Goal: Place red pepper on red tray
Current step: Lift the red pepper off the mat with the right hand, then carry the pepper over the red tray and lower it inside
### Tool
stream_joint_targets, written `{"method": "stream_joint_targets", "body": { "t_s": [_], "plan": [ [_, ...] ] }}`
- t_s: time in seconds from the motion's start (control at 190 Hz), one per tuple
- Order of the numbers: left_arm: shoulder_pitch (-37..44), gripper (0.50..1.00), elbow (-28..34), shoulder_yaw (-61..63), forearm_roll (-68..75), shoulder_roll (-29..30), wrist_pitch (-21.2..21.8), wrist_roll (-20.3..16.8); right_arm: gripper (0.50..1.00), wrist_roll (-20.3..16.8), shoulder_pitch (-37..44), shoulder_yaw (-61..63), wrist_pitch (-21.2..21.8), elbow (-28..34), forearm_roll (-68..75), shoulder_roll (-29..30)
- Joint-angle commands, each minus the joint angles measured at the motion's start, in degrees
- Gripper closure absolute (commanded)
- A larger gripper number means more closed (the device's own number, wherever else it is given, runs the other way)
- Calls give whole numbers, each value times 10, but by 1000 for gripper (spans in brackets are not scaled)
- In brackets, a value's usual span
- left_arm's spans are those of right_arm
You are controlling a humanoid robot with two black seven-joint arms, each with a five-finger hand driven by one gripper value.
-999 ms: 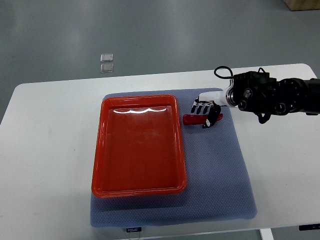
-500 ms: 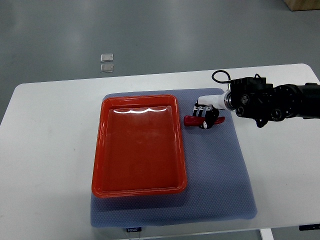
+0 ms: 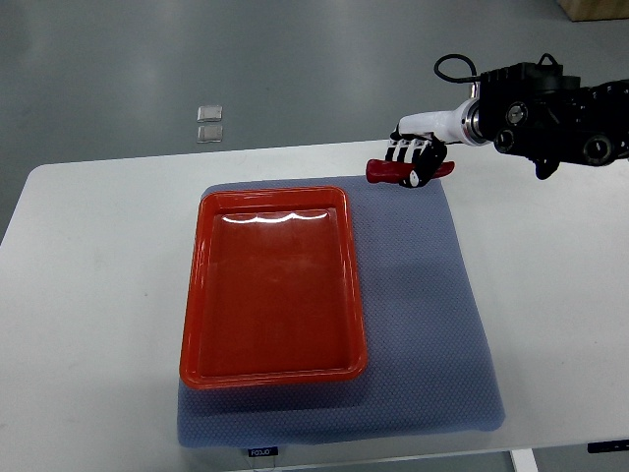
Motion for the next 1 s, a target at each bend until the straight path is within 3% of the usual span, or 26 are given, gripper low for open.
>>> {"method": "stream_joint_targets", "body": {
  "t_s": [0.0, 0.289, 0.447, 0.726, 0.994],
  "plan": [
    [0, 500, 0, 0, 0, 0, 0, 0, 1000, -1, 16, 1, -1, 13, 6, 10],
    [0, 500, 0, 0, 0, 0, 0, 1, 1000, 0, 27, 2, -18, 2, 44, 130],
    [0, 500, 0, 0, 0, 0, 0, 1, 1000, 0, 15, 2, -26, -35, 45, 211],
    [0, 500, 0, -1, 0, 0, 0, 1, 1000, 0, -44, 2, -42, -83, 43, 211],
    [0, 500, 0, -1, 0, 0, 0, 1, 1000, 4, -86, 4, -71, -89, 43, 211]
  ]
}}
